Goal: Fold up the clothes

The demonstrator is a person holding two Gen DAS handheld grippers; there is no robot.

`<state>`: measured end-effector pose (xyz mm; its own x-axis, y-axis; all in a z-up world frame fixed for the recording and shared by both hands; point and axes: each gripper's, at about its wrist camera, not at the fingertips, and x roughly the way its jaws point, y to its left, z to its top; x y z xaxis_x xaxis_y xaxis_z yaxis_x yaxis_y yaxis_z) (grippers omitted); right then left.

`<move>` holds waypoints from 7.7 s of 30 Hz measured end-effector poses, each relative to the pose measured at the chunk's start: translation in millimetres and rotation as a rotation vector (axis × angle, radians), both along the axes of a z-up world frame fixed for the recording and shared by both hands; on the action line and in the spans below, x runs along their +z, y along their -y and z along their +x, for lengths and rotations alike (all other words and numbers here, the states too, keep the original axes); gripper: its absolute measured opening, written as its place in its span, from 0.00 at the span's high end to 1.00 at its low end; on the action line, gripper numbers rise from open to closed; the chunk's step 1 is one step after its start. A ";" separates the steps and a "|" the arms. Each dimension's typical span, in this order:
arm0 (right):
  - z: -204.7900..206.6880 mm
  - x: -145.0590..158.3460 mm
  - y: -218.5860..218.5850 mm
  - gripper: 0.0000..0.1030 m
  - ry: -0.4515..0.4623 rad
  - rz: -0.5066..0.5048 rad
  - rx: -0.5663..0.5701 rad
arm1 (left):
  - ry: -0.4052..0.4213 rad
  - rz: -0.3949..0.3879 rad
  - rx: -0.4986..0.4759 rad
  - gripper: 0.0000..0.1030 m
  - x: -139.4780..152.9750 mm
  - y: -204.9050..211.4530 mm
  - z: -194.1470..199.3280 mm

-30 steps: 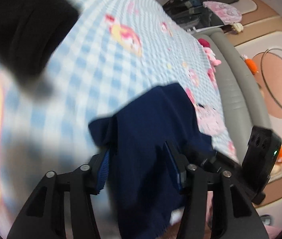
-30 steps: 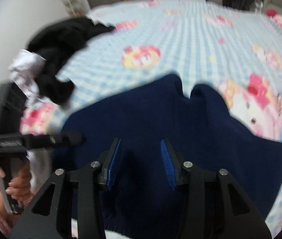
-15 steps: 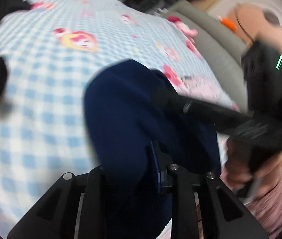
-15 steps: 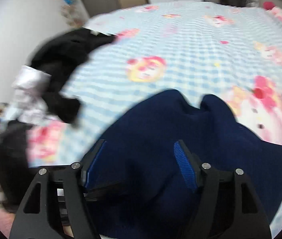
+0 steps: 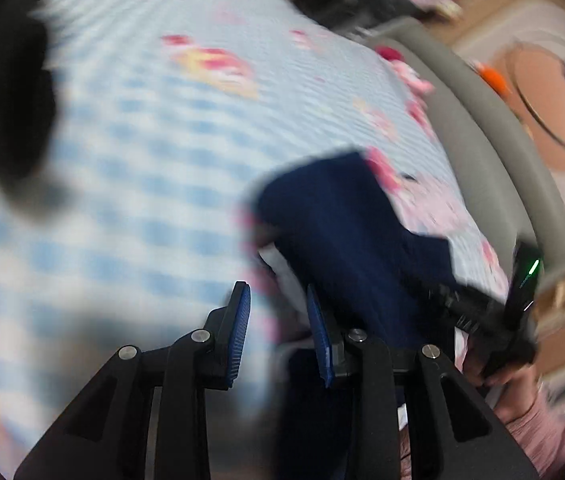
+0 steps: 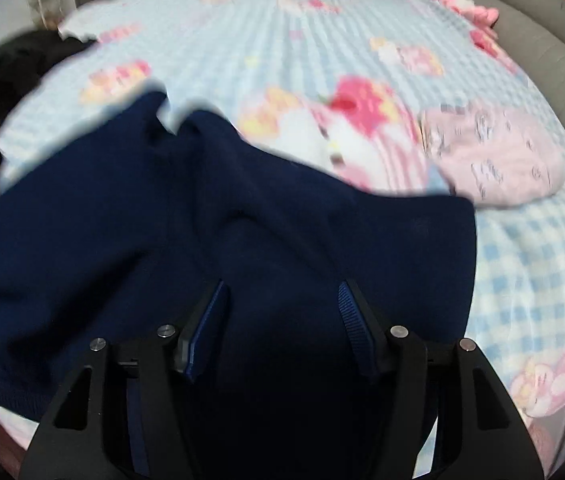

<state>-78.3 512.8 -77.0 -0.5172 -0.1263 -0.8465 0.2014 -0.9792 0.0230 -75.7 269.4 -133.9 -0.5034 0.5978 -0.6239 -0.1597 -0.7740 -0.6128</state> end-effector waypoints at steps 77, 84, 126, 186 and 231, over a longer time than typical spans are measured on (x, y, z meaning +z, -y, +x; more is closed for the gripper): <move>-83.5 -32.5 52.3 0.47 0.123 0.098 0.156 | 0.076 0.043 0.327 0.43 3.6 133.6 13.9; -101.2 -22.8 52.8 0.26 0.090 -0.006 0.210 | 0.089 -0.101 0.205 0.86 -14.1 81.6 -6.7; -141.2 -30.2 122.8 0.81 0.022 0.038 0.284 | 0.102 -0.104 0.362 0.96 -2.8 142.7 -10.5; -8.3 -10.2 -174.8 0.49 -0.059 -0.291 -0.367 | -0.078 -0.292 -0.195 0.62 48.1 -131.5 -53.0; 4.6 -22.9 -128.4 0.76 -0.006 -0.430 0.027 | -0.045 -0.242 -0.166 0.54 25.8 -176.5 -39.3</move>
<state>-73.7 641.2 -99.9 -0.5139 -0.4805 -0.7106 0.2281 -0.8751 0.4268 -115.1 445.9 -108.1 -0.4413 0.5108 -0.7378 -0.3189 -0.8578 -0.4032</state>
